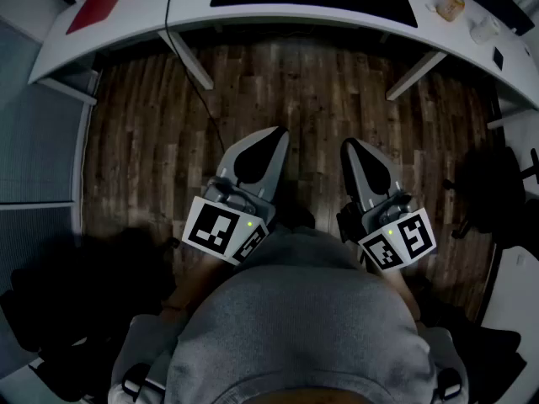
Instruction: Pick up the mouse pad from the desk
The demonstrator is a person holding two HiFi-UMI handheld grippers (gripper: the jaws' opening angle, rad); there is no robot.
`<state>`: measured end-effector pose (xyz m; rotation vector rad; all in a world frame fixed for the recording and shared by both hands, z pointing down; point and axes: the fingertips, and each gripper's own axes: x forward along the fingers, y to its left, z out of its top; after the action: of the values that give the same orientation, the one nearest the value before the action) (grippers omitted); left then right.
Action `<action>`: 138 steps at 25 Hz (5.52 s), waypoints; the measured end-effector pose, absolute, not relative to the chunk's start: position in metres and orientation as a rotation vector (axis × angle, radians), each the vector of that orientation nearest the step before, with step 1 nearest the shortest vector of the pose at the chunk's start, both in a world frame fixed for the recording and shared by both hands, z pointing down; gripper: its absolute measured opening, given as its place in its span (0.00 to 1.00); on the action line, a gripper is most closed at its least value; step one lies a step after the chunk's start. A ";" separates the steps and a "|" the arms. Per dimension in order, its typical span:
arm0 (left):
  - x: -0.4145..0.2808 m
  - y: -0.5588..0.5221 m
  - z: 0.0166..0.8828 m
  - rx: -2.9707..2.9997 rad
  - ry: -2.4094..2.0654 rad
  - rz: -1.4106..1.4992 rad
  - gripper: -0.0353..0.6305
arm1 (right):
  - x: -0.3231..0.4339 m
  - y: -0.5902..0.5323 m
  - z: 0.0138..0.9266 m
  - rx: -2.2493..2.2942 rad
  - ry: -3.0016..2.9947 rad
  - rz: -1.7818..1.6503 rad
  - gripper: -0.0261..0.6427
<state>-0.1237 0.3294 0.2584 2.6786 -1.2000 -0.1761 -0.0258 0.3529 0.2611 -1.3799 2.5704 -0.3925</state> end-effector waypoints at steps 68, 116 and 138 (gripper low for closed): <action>-0.082 0.175 0.289 2.654 -1.182 -0.109 0.05 | 0.054 0.196 0.288 -1.533 2.431 -0.452 0.04; -0.062 0.073 0.290 2.556 -1.411 -0.114 0.05 | 0.105 0.089 0.296 -1.407 2.524 -0.527 0.04; -0.046 -0.081 0.293 2.600 -1.319 -0.150 0.05 | 0.121 -0.050 0.302 -1.486 2.507 -0.503 0.04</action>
<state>-0.0461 -0.0808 0.2926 2.6000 -1.3187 -0.1502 0.1214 -0.0496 0.3015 -1.4856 2.5068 -0.5033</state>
